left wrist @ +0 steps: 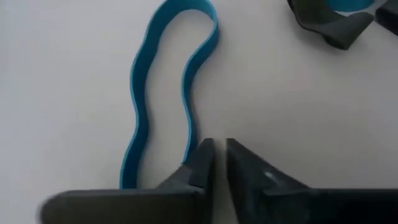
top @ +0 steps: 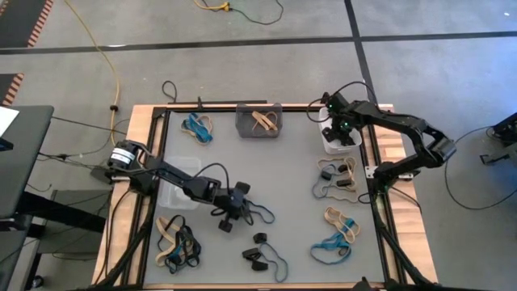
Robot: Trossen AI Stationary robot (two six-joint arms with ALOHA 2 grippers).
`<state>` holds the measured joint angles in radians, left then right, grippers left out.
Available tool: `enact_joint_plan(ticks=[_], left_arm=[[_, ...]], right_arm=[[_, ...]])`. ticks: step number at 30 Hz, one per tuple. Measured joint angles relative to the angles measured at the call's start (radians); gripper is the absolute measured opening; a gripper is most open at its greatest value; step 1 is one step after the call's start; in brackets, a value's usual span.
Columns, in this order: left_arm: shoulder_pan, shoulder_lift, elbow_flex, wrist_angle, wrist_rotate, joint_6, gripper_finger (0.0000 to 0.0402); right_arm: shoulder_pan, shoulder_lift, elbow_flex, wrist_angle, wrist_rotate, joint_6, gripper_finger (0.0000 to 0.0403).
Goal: Sort rubber bands into baskets
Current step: Put the black rubber band into the white bin, then put the blue rubber band into the transparent bin
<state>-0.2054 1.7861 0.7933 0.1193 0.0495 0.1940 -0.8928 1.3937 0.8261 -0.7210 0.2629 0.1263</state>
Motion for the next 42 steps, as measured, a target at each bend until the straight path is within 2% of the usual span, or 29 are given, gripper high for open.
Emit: enact_joint_plan(ticks=[2, 9, 15, 21, 27, 33, 37, 42], left_arm=[[0.002, -0.001, 0.001, -0.007, 0.011, -0.006, 0.0008], [0.002, -0.001, 0.001, -0.002, 0.014, -0.022, 0.0], [0.001, -0.009, -0.001, -0.004, -0.003, -0.024, 0.0], [0.002, -0.043, -0.002, -0.008, -0.043, -0.024, 0.0], [0.002, -0.13, -0.002, -0.054, -0.113, -0.023, 0.0], [0.002, -0.281, -0.002, -0.145, -0.185, -0.023, 0.0], [0.002, -0.364, -0.001, -0.21, -0.131, -0.059, 0.0], [-0.019, -0.338, -0.001, -0.224, -0.125, -0.07, 0.0015]], right_arm=[[0.0, 0.0, 0.0, -0.003, 0.0, 0.004, 0.0094], [0.014, -0.036, 0.0, -0.006, 0.0, 0.004, 0.0154], [0.048, -0.149, 0.0, -0.003, 0.0, 0.005, 0.0196], [0.135, -0.287, 0.0, -0.005, -0.002, 0.027, 0.0209], [0.315, -0.394, 0.0, -0.003, -0.003, 0.061, 0.0204], [0.551, -0.422, 0.0, 0.028, 0.01, 0.135, 0.0201], [0.709, -0.404, 0.0, 0.056, 0.085, 0.176, 0.0201], [0.878, -0.348, 0.001, 0.086, 0.2, 0.215, 0.02]])
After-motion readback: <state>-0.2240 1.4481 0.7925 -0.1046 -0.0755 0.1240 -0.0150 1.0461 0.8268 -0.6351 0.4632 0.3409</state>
